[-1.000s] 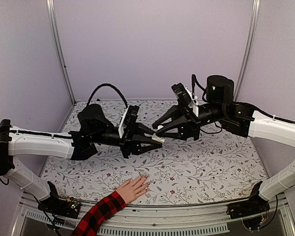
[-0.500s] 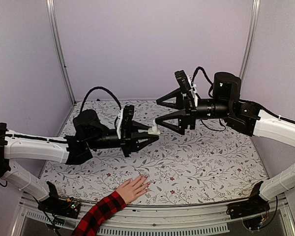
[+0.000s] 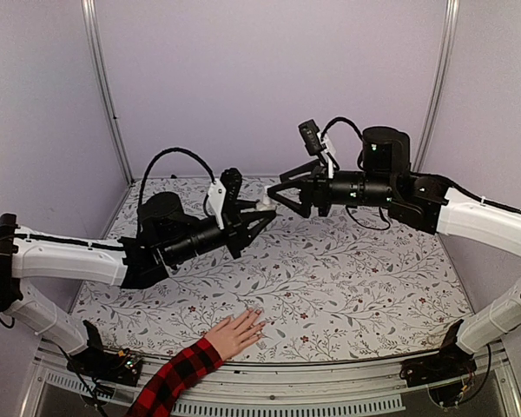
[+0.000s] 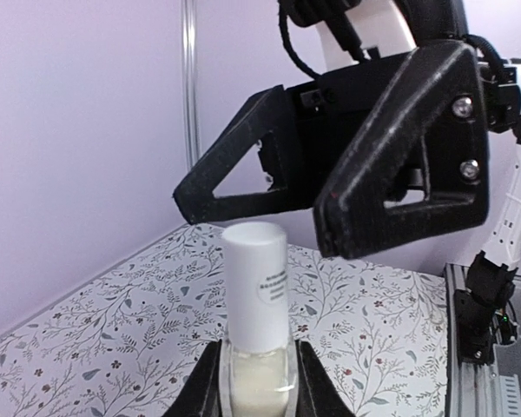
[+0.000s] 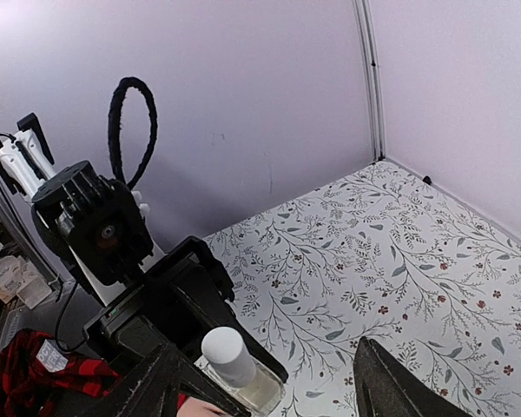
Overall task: Paint the nails
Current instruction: Unscrew the nail polish bottle.
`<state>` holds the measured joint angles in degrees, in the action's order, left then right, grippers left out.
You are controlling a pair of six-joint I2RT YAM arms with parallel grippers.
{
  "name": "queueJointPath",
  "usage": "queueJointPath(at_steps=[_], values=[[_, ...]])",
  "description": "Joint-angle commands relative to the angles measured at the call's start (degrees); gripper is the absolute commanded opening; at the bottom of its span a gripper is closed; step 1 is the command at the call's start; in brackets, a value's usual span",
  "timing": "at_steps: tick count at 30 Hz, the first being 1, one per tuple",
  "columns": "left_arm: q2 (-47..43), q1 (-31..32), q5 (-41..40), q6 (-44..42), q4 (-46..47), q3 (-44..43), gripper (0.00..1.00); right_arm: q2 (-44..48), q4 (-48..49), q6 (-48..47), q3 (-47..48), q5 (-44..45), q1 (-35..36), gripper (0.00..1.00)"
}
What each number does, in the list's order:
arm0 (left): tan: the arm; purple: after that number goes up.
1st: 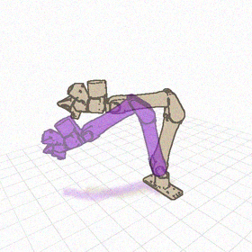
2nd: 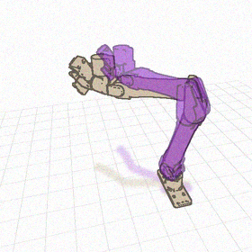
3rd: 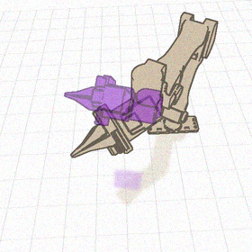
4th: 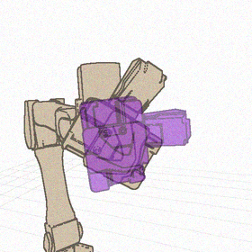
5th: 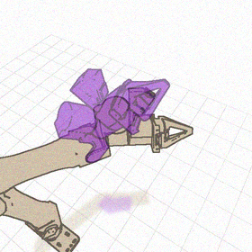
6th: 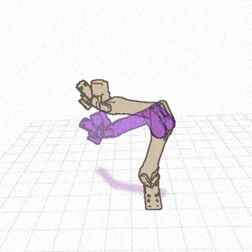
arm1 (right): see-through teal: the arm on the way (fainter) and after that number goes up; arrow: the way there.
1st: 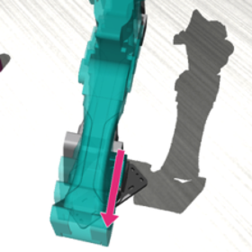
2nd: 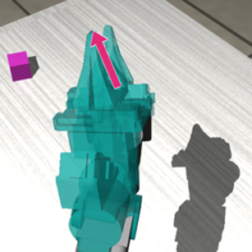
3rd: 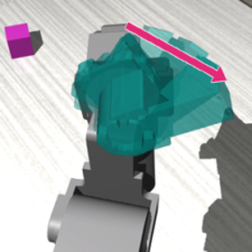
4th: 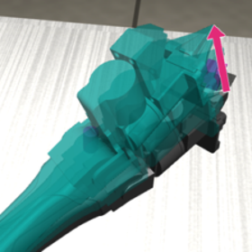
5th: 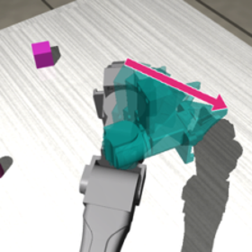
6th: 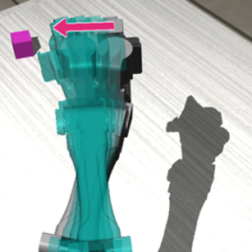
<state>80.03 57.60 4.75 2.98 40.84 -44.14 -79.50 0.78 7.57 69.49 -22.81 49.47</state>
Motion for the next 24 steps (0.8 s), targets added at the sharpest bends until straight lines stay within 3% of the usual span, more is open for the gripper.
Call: queueJointPath(at_steps=[1, 10, 20, 24], values=[[2.02, 1.62, -7.72, -1.33, -2.05, -3.34, 0.0, -2.05, -0.78, 2.56, 1.91, 3.6, -0.17, 0.69], [4.81, 3.78, -13.75, -4.22, -5.23, -6.71, 0.0, -4.34, -0.78, 3.66, 2.53, 4.47, -0.17, 0.52], [5.44, 3.96, -15.94, -4.74, -6.14, -7.51, 0.0, -4.17, -0.17, 3.19, 1.85, 1.84, -0.16, 0.21], [5.16, 3.92, -15.14, -4.74, -6.37, -7.32, 0.0, -3.71, 1.22, 2.58, 1.14, 0.03, -0.16, 0.13]])
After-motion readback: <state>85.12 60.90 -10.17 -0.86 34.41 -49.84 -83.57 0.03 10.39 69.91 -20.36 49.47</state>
